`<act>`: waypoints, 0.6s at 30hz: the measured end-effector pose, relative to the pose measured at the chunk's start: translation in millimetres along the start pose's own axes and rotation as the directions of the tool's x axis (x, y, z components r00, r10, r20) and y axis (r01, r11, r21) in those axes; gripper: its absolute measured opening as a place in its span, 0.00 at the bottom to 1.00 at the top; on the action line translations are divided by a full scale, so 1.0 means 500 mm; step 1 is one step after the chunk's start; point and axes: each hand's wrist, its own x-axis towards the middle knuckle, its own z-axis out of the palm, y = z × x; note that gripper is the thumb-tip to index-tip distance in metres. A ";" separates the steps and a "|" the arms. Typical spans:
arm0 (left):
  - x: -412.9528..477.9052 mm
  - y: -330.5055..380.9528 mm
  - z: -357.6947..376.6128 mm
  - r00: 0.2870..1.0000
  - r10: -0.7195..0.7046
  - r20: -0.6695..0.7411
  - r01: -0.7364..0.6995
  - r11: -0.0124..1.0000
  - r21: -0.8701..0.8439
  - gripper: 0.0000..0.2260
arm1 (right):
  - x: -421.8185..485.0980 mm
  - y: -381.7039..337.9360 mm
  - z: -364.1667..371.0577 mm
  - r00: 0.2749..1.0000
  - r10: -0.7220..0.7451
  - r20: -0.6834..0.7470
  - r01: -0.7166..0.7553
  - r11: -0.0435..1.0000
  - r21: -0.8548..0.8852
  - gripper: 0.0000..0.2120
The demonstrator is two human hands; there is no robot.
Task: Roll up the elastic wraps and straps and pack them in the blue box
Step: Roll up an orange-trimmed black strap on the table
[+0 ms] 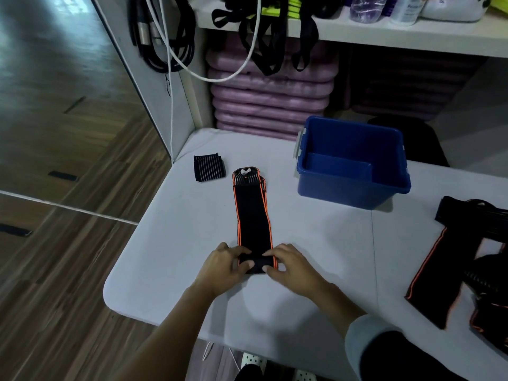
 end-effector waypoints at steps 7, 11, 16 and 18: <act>0.049 0.016 0.018 0.964 -0.136 -0.227 0.141 0.990 0.007 0.14 | 0.058 -0.015 0.012 0.976 0.176 -0.127 -0.166 0.982 0.089 0.13; 0.039 0.004 0.025 0.942 0.165 -0.294 -0.141 0.985 0.099 0.14 | 0.067 -0.008 0.010 0.955 -0.039 -0.295 0.039 0.999 -0.006 0.04; 0.035 -0.030 0.026 0.966 0.221 -0.134 -0.200 0.968 0.153 0.27 | 0.068 0.010 -0.013 0.976 -0.082 -0.201 0.084 0.996 0.000 0.12; 0.043 -0.032 0.023 0.969 0.221 -0.108 -0.199 0.962 0.184 0.29 | 0.065 0.017 -0.023 0.990 -0.094 -0.107 0.089 0.995 -0.045 0.23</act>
